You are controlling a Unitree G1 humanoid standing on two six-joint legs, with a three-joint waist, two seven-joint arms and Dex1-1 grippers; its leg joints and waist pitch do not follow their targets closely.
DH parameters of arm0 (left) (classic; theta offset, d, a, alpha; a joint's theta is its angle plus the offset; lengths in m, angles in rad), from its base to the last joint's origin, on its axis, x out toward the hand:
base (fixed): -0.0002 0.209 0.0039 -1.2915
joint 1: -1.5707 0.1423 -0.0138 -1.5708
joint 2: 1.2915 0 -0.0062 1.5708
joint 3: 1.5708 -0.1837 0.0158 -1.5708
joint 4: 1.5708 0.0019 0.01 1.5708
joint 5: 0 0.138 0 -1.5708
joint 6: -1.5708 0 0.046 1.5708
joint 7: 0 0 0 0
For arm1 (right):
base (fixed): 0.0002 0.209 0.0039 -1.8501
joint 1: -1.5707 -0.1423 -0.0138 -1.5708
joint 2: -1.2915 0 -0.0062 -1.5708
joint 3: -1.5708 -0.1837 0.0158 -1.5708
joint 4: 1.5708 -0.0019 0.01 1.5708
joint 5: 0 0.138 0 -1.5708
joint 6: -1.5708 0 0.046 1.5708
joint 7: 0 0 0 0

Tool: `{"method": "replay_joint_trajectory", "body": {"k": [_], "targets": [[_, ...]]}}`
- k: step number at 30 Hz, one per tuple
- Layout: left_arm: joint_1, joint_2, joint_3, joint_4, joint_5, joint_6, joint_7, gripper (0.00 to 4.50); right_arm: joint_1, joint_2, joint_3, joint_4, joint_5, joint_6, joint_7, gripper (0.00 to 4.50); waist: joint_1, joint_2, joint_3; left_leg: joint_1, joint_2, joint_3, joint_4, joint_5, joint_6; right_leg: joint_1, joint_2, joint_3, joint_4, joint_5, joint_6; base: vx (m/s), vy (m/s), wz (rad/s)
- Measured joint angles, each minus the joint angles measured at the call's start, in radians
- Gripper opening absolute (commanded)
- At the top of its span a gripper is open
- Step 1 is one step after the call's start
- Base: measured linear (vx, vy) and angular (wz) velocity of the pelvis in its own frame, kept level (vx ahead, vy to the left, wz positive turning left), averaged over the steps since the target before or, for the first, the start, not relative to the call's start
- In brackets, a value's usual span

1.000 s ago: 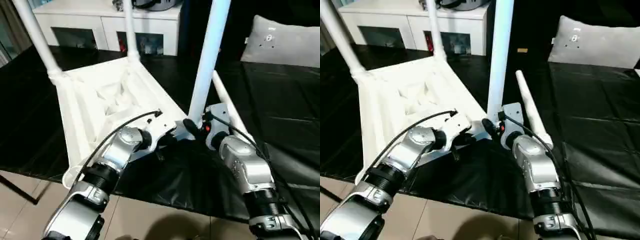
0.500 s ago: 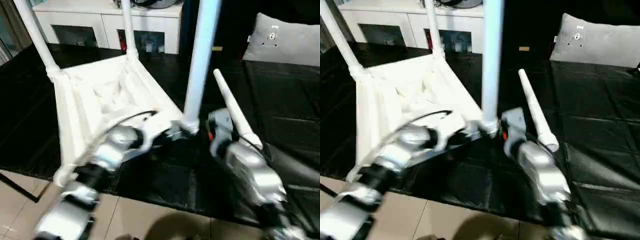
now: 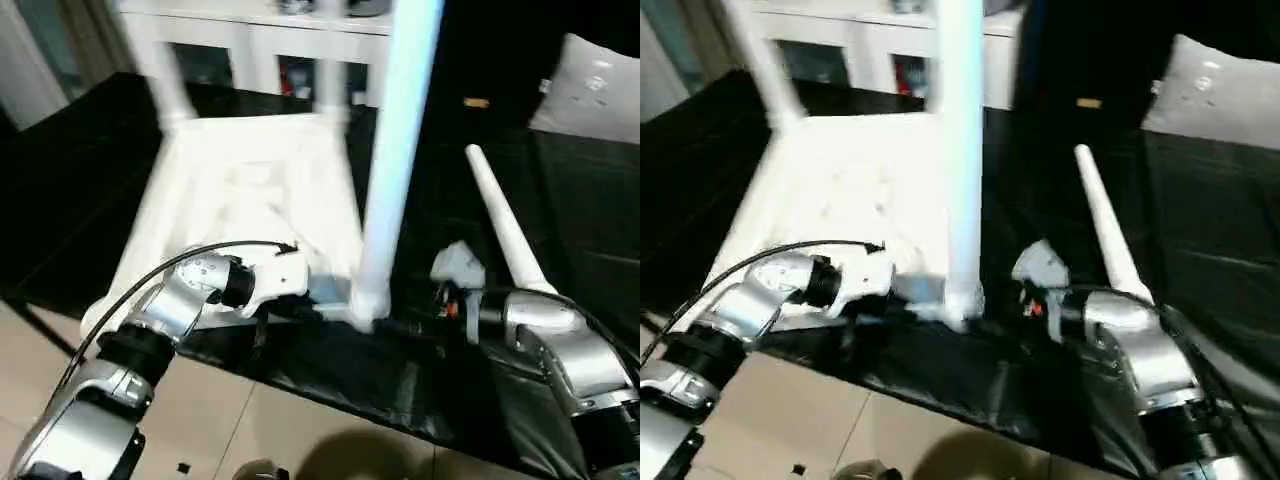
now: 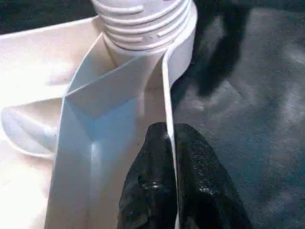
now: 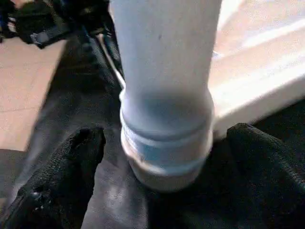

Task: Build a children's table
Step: Rotate leg to tighten

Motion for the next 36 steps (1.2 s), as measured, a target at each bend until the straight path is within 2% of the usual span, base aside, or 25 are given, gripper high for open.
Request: {"method": "replay_joint_trajectory", "body": {"k": [13,14,21,25,27,31,34,36], "targets": [[-0.018,-0.012,-0.031,0.018,0.000,-0.063,-0.051,0.00,-0.023,0.007,0.032,0.008,0.015,0.005,0.050,3.11,-0.004,0.000,0.000,0.000,0.000,0.000,0.001,0.000,0.000,0.000,0.000,0.000,0.001,0.000,0.000,0.000,0.000,0.00],[-0.018,-0.012,-0.031,0.018,0.000,-0.063,-0.052,0.00,-0.023,0.007,0.032,0.008,0.016,0.005,0.050,2.90,-0.004,0.000,0.000,0.000,0.000,0.000,0.001,0.000,0.000,0.000,0.000,0.000,0.001,0.000,0.000,0.000,0.000,0.00],[-0.018,-0.012,-0.030,0.019,0.002,-0.064,-0.046,0.00,-0.024,0.011,0.030,0.010,0.021,0.019,0.046,2.74,-0.004,-0.003,0.000,0.000,0.000,0.000,0.001,0.000,0.000,0.000,0.000,0.000,0.001,0.000,0.000,0.000,0.000,0.00],[-0.014,-0.015,-0.014,0.009,-0.001,0.010,-0.021,0.00,-0.019,0.053,0.021,-0.008,0.023,0.074,-0.017,2.72,-0.007,-0.004,-0.001,0.002,0.000,0.000,0.001,0.001,0.000,0.000,0.000,0.000,0.002,0.001,0.000,0.000,0.000,0.00],[0.002,-0.024,0.004,-0.027,0.000,0.097,0.018,0.00,-0.017,0.096,0.013,-0.013,0.010,0.103,-0.094,2.72,-0.019,-0.004,-0.001,0.005,0.000,0.000,0.000,0.002,-0.002,0.001,0.000,0.000,0.002,0.001,0.002,0.000,0.000,0.00],[0.025,-0.062,0.045,-0.075,0.012,0.250,0.132,0.00,-0.022,0.200,-0.033,0.007,-0.026,0.126,-0.285,2.72,-0.060,-0.005,-0.001,0.008,0.000,0.001,0.001,0.002,-0.003,0.003,0.000,0.001,0.002,0.000,0.005,0.000,0.000,0.00],[0.032,-0.138,0.076,-0.105,0.026,0.377,0.282,0.00,-0.066,0.290,-0.080,0.064,-0.066,0.136,-0.478,2.72,-0.088,-0.006,0.000,0.008,0.000,0.001,0.001,0.003,-0.003,0.003,0.000,0.001,0.001,0.000,0.005,0.000,0.000,0.00],[0.033,-0.186,0.084,-0.120,0.034,0.431,0.362,0.00,-0.090,0.327,-0.104,0.090,-0.082,0.142,-0.578,2.72,-0.097,-0.006,0.000,0.008,0.000,0.001,0.001,0.003,-0.003,0.002,0.000,0.001,0.000,0.000,0.005,0.000,0.000,0.00]]}}
